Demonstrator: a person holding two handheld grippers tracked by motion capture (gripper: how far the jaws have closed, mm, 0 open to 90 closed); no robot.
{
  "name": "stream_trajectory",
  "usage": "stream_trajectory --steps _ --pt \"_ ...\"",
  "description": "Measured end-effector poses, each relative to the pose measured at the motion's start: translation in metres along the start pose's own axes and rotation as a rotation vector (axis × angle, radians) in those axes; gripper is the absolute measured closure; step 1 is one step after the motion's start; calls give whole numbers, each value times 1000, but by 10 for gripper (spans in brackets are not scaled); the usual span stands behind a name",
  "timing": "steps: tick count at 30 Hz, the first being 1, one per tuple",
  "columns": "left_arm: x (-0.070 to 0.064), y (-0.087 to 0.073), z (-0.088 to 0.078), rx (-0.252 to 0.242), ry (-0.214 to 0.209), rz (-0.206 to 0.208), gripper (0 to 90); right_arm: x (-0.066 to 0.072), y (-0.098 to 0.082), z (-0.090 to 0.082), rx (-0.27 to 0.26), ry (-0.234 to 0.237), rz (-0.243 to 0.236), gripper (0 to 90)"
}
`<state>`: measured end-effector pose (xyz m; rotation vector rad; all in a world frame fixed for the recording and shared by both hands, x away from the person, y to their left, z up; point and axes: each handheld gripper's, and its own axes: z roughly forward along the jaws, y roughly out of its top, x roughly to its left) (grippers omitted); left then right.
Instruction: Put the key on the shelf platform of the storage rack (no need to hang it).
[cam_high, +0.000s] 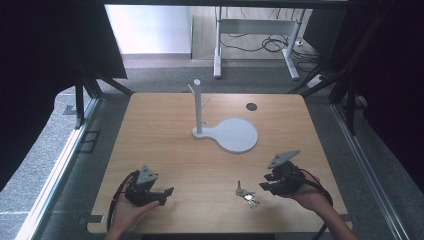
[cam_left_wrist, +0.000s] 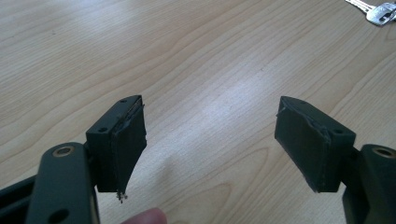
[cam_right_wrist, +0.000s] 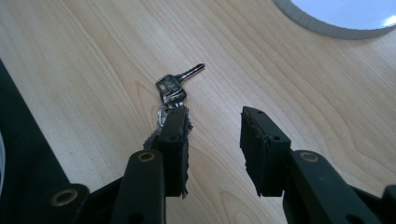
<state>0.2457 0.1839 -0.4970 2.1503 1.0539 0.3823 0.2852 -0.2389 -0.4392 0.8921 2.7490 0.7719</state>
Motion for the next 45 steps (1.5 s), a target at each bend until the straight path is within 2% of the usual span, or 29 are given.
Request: stream_trajectory --steps 5,12,19,23,38,45 --pt "-3 1 0 -2 -9 10 251 6 5 6 35 20 -21 642" --pt "0 0 -1 -6 -10 3 251 13 15 10 66 53 -38 674" --pt "0 1 -6 -20 -8 4 251 23 23 25 122 83 -69 695" --pt "1 1 -7 -23 -4 2 251 24 23 33 137 94 -69 712" --pt "2 0 -5 -15 -6 3 251 27 33 62 212 91 -111 770" --pt "2 0 -6 -17 -4 0 251 24 33 70 230 87 -96 785"
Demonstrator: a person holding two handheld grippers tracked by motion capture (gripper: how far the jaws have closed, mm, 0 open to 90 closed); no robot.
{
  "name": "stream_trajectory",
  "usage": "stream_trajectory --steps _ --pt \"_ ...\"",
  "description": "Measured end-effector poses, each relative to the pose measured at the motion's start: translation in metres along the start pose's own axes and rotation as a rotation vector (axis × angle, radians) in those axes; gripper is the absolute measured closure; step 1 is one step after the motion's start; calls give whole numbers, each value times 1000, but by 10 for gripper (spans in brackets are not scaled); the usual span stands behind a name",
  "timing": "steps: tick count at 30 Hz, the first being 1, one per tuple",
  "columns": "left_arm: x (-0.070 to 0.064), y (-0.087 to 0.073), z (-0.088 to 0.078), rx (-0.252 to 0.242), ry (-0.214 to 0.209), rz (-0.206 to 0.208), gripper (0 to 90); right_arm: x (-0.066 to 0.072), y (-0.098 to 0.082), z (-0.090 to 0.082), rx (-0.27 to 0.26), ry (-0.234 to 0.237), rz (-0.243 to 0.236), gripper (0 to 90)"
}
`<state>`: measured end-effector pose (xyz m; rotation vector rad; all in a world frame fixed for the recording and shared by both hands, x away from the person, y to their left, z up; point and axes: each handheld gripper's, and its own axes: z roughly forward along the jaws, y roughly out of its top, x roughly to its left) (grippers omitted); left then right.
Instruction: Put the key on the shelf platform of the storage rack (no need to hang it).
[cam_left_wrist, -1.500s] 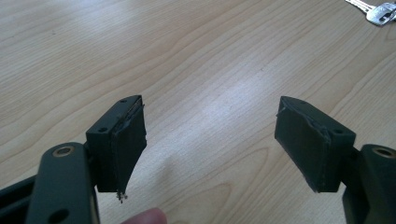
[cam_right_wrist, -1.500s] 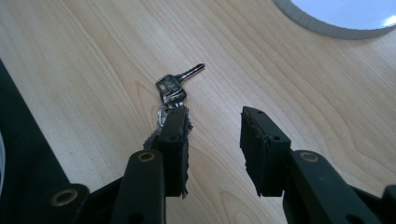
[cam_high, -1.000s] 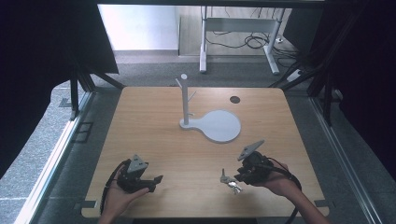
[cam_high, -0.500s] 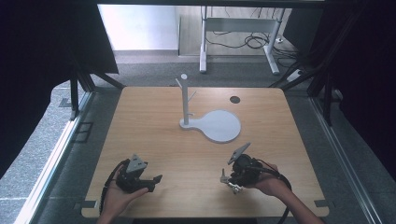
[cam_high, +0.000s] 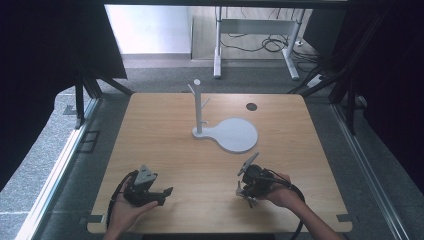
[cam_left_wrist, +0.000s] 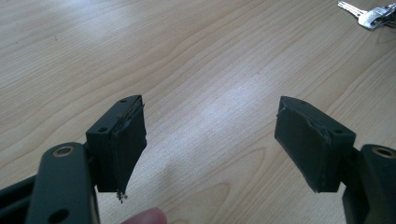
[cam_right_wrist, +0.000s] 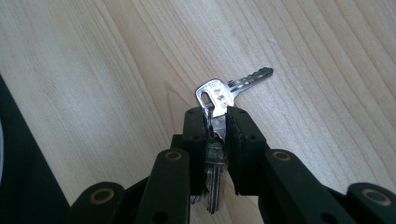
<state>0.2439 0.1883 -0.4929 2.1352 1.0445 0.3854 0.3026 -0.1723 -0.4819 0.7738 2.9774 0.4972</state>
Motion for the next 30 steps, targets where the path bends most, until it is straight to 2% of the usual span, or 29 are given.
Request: stream_trajectory --steps 9,20,25,30 --pt "0 0 -1 -2 0 -1 251 -1 2 7 17 2 -13 804" --pt "1 0 -2 -4 2 -3 251 -2 2 13 42 1 7 879" --pt "1 0 -1 -2 4 -2 251 -3 2 13 44 6 13 883" --pt "2 0 -2 -5 4 -4 251 -3 2 13 44 -4 -4 890"
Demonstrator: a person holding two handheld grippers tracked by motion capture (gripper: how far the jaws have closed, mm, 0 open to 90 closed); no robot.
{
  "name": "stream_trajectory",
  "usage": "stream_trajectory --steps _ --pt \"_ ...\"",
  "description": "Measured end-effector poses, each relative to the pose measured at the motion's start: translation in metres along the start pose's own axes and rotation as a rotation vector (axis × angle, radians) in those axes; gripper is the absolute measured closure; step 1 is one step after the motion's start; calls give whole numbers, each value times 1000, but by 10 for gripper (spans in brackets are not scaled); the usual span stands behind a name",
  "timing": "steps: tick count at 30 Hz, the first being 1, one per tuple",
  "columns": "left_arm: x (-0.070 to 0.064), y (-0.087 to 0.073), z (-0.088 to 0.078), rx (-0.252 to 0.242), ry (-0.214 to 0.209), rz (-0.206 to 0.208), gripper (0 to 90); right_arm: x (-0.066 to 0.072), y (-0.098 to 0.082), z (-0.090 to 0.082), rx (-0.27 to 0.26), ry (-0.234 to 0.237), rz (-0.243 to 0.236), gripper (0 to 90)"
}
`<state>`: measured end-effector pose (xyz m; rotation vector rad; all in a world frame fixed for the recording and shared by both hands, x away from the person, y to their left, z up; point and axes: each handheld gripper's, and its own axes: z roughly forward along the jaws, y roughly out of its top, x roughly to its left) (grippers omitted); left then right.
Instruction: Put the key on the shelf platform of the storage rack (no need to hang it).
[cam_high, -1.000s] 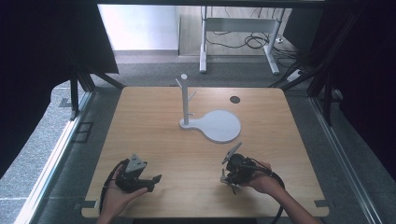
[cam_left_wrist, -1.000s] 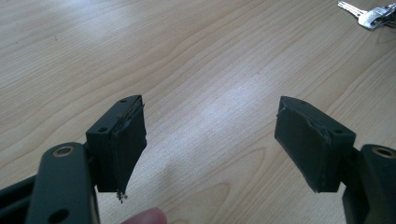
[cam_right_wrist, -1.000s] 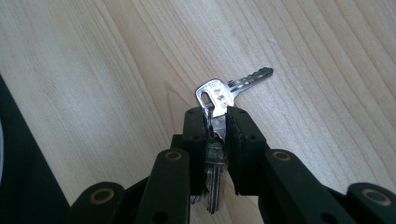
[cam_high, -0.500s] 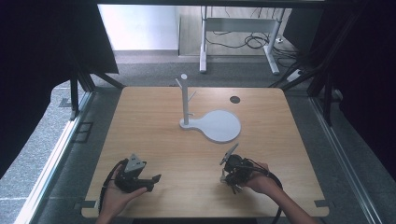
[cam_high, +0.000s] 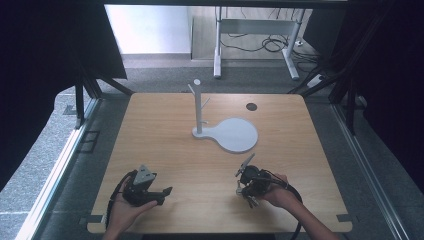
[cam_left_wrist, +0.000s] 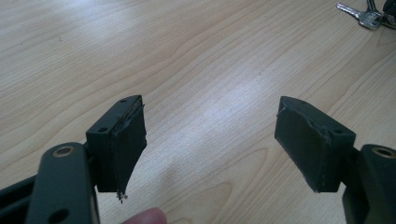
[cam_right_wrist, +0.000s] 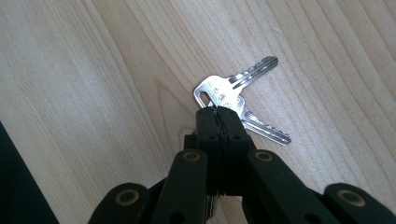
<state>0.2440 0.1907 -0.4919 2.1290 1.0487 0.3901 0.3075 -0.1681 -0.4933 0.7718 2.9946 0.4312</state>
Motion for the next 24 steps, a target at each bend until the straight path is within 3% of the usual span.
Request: stream_trajectory --steps 13,24 --pt "1 0 -1 -4 -1 -2 251 0 2 -28 -24 -4 3 891" --pt "0 0 -1 -2 0 -2 251 -8 2 -55 -55 -11 8 891"
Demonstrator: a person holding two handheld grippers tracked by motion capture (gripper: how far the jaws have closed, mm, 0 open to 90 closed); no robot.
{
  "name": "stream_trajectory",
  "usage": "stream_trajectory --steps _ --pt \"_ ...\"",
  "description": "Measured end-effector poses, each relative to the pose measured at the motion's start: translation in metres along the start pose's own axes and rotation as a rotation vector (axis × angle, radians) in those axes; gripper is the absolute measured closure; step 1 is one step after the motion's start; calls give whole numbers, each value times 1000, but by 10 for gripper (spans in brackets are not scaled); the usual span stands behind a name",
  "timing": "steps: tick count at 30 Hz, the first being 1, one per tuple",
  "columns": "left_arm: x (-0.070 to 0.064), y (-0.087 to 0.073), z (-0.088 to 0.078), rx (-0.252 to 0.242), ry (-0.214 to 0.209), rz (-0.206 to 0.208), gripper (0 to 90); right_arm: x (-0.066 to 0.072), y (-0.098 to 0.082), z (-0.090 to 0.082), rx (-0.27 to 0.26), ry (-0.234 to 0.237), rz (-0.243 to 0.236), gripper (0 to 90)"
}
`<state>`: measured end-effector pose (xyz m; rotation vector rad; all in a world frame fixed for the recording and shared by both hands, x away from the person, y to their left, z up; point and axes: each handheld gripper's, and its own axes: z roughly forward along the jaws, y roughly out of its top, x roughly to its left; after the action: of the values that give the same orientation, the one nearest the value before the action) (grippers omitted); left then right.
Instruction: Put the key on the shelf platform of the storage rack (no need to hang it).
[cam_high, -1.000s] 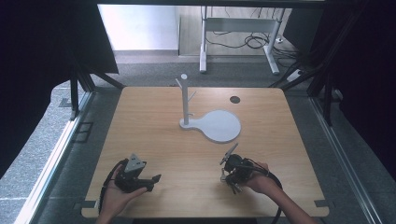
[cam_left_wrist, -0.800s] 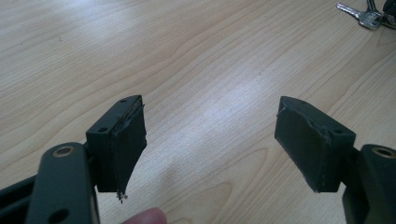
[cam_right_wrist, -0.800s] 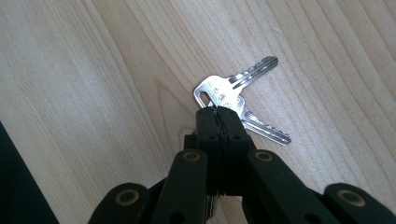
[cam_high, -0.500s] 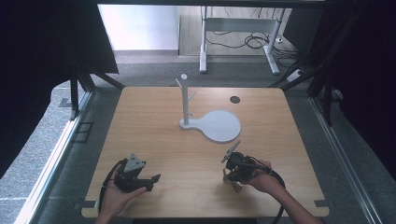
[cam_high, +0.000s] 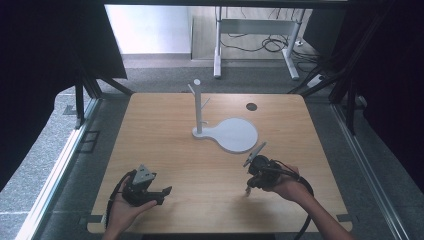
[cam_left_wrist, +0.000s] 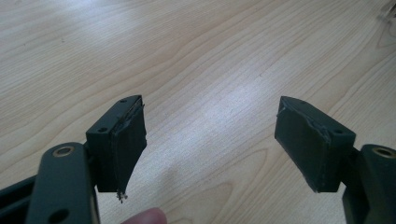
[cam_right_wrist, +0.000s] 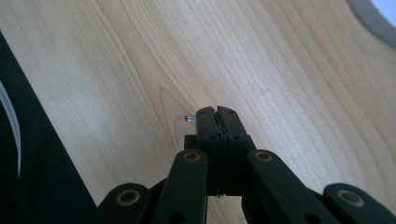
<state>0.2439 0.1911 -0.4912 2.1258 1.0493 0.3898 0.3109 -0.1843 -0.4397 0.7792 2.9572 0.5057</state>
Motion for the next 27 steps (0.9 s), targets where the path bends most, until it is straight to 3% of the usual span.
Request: stream_trajectory --steps 9,19,27 --pt "1 0 1 4 1 -3 252 -12 8 -23 -37 -9 4 892" --pt "0 1 -1 -2 -4 -3 252 -19 14 -33 -41 -18 13 892" --pt "-1 2 -2 -7 -26 -10 253 -23 19 -39 -50 -20 -10 891"
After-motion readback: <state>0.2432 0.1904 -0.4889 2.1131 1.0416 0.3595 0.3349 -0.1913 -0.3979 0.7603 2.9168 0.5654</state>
